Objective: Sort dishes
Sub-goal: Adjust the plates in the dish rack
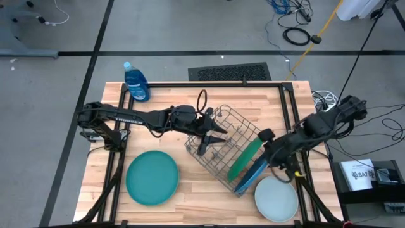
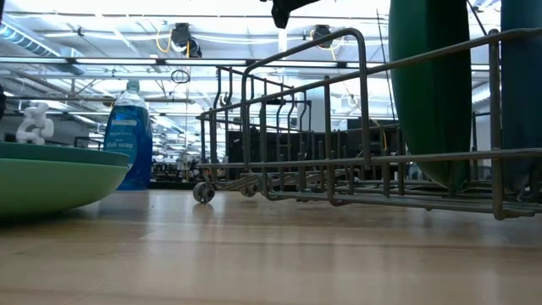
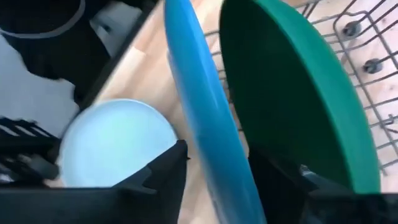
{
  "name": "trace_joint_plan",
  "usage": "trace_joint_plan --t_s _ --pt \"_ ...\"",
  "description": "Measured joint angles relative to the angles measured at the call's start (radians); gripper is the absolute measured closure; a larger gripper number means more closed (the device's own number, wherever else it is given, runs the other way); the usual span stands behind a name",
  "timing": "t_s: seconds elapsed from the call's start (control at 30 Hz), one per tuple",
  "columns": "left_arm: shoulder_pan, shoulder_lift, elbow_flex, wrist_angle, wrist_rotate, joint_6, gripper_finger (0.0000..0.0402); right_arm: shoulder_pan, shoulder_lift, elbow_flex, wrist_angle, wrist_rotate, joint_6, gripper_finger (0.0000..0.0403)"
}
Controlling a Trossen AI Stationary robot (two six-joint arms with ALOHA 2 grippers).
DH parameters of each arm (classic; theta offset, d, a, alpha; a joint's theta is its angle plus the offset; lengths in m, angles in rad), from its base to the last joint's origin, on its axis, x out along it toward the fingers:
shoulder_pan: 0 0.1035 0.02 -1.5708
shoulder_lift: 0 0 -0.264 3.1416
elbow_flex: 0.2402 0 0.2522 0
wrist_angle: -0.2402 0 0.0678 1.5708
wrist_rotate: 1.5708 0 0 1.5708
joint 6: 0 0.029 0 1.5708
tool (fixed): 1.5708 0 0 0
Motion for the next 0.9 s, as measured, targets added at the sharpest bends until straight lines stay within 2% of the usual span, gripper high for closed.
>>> trace_joint_plan --t_s 0.13,0.3,0.53,0.73,0.9 --pt "-0.001 0.0 0.0 -0.001 0.0 -0.009 0.0252 0.014 0.049 0.0 -0.026 -0.025 -0.055 0.0292" --pt "-0.002 0.0 0.0 -0.002 0.001 -0.009 0.0252 0.019 0.041 0.004 -0.05 -0.067 -0.094 0.0384" --pt "-0.003 0.0 0.0 -0.002 0.003 -0.008 0.0252 0.017 0.008 0.149 -0.058 -0.018 -0.077 0.0391" --pt "-0.003 0.0 0.0 -0.003 -0.001 -0.008 0.0252 0.017 -0.004 0.316 -0.153 -0.032 -0.082 0.0391" --pt "-0.003 0.0 0.0 -0.095 -0.104 0.021 0.0252 0.027 -0.022 0.418 -0.156 -0.037 -0.074 0.0391"
